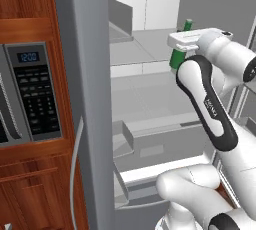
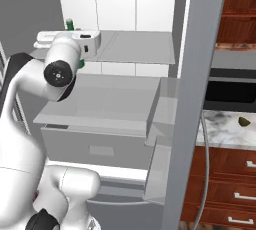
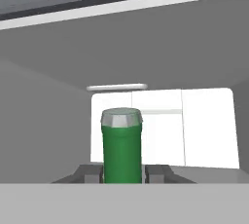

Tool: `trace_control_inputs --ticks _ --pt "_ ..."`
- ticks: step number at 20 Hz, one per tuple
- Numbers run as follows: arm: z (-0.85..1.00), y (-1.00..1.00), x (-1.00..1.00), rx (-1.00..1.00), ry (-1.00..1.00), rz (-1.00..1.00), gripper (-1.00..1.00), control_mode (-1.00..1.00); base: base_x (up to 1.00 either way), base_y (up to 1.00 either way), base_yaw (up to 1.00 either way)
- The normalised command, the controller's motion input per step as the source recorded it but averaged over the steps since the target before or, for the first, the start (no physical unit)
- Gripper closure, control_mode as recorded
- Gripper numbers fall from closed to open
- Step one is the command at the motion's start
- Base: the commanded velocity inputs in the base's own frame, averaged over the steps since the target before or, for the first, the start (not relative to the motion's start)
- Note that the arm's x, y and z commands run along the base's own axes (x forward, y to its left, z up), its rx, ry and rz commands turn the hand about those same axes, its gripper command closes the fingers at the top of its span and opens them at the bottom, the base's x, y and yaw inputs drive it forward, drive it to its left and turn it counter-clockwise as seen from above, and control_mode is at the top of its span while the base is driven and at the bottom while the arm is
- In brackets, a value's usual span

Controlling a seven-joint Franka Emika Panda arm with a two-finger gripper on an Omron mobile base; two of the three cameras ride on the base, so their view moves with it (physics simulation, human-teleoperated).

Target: Place the beers on the top shelf of the fridge to keep them out of children's reach, and place the kiwi on lower shelves for easy access.

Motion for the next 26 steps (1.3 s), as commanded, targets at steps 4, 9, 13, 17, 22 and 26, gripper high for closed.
trace_control_inputs --ticks 4,9,13,17,22,26 --pt "0.02 0.00 0.36 0.03 0.00 -0.07 1.00 -1.00 0.00 0.00 0.00" --pt "0.00 0.00 0.43 0.00 0.00 -0.03 1.00 -1.00 0.00 0.00 0.00" --pt "0.00 0.00 0.44 0.00 0.00 0.00 1.00 -1.00 0.00 0.00 0.00" --pt "0.00 0.00 0.46 0.00 0.00 0.00 1.00 -1.00 0.00 0.00 0.00" --pt "0.00 0.00 0.51 0.00 0.01 0.00 1.00 -1.00 0.00 0.00 0.00" --pt "-0.06 0.00 0.48 0.00 0.02 0.00 1.00 -1.00 0.00 0.00 0.00"
